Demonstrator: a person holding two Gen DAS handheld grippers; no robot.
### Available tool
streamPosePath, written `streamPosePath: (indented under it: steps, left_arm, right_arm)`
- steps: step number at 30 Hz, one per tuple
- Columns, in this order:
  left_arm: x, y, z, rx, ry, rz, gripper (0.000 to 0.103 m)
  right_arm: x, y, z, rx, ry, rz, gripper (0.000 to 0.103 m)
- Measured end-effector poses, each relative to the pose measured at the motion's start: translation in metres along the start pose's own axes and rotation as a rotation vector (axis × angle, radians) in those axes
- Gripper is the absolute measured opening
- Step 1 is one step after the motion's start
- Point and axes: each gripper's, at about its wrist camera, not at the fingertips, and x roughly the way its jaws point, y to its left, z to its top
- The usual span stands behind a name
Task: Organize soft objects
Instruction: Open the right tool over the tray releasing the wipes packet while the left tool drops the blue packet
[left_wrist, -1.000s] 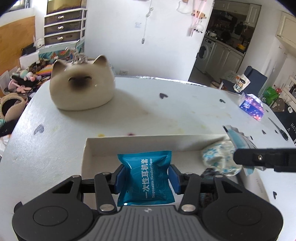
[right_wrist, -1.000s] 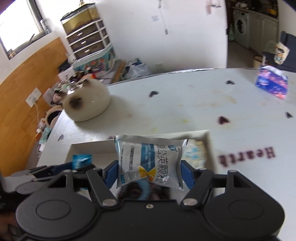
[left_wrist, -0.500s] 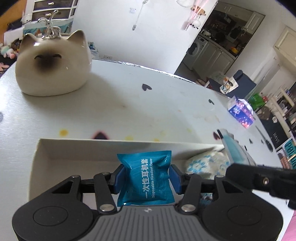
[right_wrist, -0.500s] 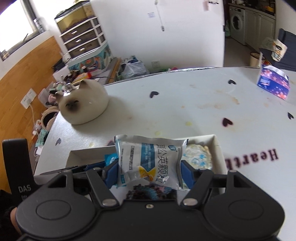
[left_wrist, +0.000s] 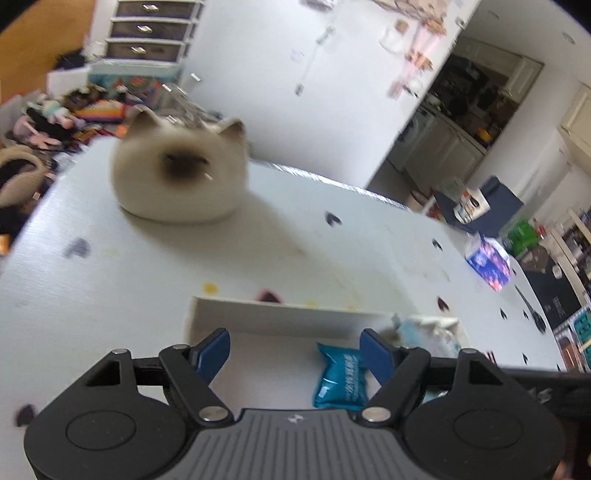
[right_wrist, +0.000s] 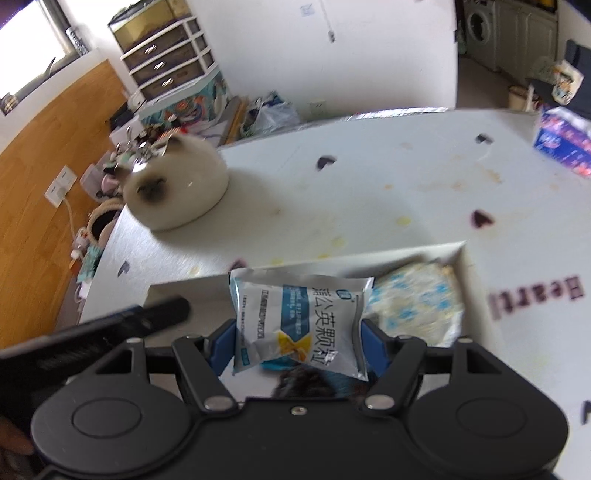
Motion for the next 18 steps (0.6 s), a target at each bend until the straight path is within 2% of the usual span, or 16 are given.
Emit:
streamPosePath:
  steps: [6, 12, 15, 18]
  left_arm:
    - [-0.035, 0.02, 0.01, -0.04, -0.09, 0.085, 0.078]
    - [-0.046, 0.036, 0.009, -0.055, -0.089, 0.14, 0.078]
    - [-0.047, 0.039, 0.007, -0.059, -0.08, 0.149, 0.078]
    - [-0.049, 0.04, 0.005, -0.062, -0.076, 0.149, 0.08]
  right_arm:
    - [0.028, 0.028, -0.001, 0.03, 0.064, 0.143, 0.071]
    - [0.064, 0.049, -0.007, 0.061, 0.108, 0.277, 0.073]
    - [0.086, 0.048, -0.012, 0.085, 0.156, 0.249, 0.072]
    - [0.087, 0.054, -0.016, 0.035, 0.116, 0.171, 0.076]
